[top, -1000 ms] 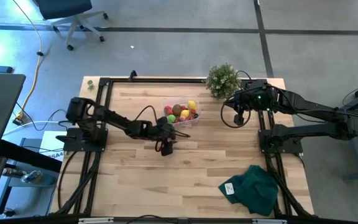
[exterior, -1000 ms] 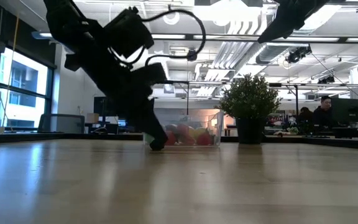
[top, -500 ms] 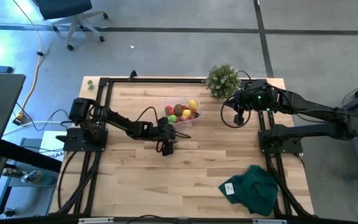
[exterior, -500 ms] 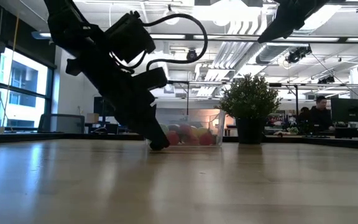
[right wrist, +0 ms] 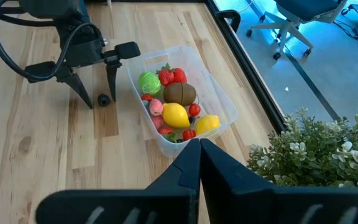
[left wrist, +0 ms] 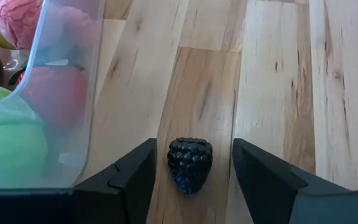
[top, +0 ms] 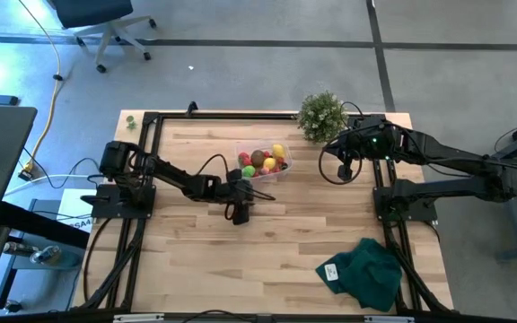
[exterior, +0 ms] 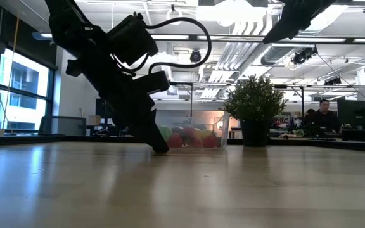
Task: Pick and placing Produce into tupperware
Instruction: Put the blackberry into the transparent bin
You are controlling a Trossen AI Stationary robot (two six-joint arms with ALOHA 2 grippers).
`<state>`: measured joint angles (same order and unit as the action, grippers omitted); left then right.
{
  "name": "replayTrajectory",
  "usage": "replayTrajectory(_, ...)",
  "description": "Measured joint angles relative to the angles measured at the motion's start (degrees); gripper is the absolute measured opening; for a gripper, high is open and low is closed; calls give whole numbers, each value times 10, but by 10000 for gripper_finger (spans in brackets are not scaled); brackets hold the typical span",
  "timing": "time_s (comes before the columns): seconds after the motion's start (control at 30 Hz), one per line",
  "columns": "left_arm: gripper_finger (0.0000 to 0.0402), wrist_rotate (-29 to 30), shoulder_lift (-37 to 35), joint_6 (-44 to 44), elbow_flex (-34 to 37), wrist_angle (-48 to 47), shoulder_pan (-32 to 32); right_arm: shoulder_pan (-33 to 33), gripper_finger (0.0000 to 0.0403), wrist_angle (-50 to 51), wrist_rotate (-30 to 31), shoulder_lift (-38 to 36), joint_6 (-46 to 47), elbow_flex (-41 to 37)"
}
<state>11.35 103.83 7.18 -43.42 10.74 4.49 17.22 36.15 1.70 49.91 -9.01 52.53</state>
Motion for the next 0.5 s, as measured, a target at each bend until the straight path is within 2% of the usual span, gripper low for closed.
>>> replayTrajectory(0.5, 130, 2, 1, 13, 1, -2, 0, 0, 0, 0, 0, 0, 0, 0)
